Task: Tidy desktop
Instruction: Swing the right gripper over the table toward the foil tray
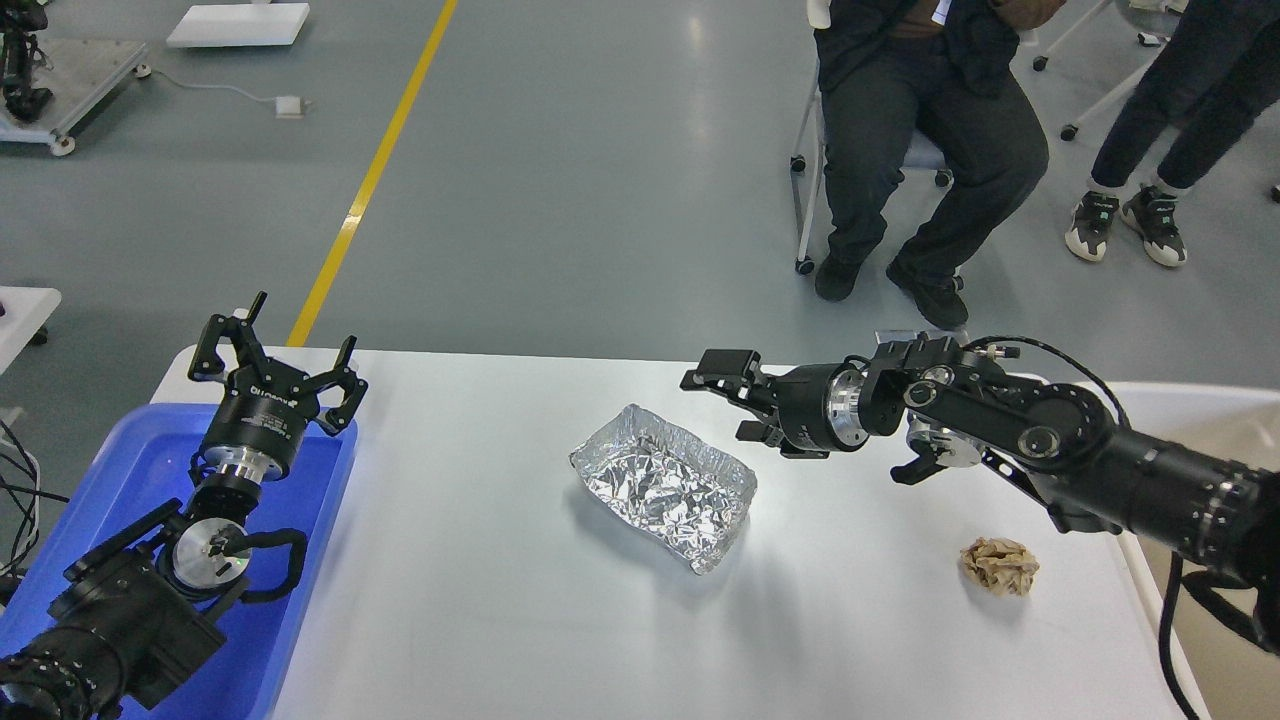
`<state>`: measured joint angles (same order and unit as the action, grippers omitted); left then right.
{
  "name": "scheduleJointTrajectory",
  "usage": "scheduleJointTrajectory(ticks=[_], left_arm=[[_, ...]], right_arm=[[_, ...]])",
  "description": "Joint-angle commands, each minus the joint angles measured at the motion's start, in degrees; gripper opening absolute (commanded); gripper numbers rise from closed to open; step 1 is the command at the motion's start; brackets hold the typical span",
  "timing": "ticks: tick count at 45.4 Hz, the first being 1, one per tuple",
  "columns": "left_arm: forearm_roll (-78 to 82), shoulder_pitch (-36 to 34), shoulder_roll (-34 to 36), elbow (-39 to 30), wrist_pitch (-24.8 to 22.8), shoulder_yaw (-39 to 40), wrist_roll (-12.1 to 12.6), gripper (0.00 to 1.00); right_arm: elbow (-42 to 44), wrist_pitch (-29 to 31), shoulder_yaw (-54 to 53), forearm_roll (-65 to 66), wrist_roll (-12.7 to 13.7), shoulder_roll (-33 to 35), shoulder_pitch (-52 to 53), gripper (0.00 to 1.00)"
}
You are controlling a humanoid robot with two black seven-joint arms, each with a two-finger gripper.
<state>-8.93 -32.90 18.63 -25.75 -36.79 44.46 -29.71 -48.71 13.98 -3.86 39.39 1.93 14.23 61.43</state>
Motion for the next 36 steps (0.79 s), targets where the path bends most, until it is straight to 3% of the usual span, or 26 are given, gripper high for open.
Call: scheduleJointTrajectory(ticks=[1, 36], left_arm=[[-0.04, 0.03, 0.00, 0.00, -0.03, 0.02, 0.00, 1.00], [-0.04, -0.06, 0.00, 0.00, 0.05, -0.07, 0.00, 1.00]], right_arm=[[2.04, -2.81, 9.83, 12.28, -0.79, -0.52, 0.53, 1.00], [5.47, -8.09, 11.95, 14.05, -0.79, -6.14, -4.13, 1.00]])
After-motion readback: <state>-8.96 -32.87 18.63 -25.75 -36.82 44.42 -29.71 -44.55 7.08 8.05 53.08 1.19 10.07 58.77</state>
